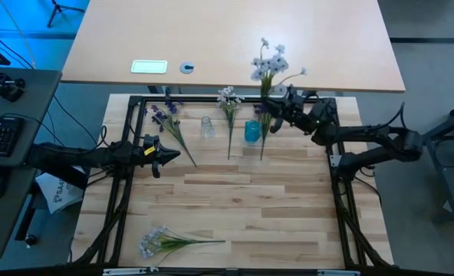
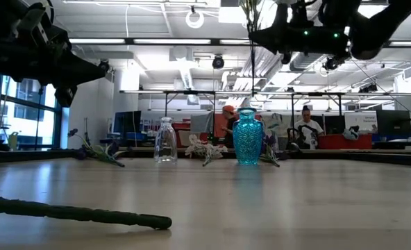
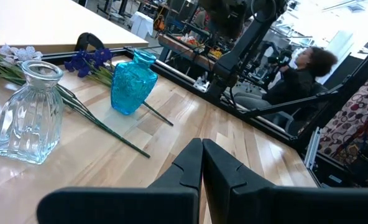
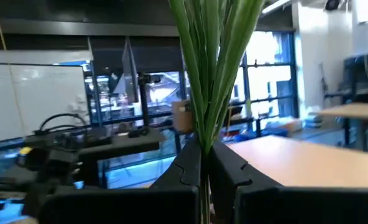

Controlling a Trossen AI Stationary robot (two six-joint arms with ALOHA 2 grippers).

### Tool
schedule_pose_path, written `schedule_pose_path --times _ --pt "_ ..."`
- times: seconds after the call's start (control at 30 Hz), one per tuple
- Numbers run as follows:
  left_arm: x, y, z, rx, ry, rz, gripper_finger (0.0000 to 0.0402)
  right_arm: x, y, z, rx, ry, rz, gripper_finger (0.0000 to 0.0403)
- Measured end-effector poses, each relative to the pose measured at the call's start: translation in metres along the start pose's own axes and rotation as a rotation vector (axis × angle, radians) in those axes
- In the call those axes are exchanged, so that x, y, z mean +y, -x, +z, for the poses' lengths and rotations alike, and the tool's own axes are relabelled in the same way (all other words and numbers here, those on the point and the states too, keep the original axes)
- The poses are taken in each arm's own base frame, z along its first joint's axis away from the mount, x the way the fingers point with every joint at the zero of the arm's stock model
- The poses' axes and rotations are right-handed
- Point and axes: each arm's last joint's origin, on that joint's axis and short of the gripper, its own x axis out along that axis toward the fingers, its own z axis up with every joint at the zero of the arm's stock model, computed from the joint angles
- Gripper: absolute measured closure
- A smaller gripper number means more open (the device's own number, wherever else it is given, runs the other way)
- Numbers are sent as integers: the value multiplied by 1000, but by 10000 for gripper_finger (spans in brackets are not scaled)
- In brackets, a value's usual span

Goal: Sort flowers into vase by color
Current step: Put the right white flowers into the blue vase

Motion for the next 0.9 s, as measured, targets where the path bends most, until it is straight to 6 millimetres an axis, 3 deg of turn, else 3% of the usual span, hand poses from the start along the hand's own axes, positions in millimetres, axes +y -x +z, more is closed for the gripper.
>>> schedule_pose_path --times 0.17,0.53,0.7,0.9 --pt "0 0 0 0 0 0 401 -3 -10 -1 4 18 -9 403" --pt "0 0 0 0 0 0 401 -8 -19 -48 153 -13 -47 403" --pt "0 0 0 0 0 0 401 -8 -19 -46 158 -56 -43 392" --pt "0 0 0 0 0 0 401 -5 -11 -33 234 -51 -17 347"
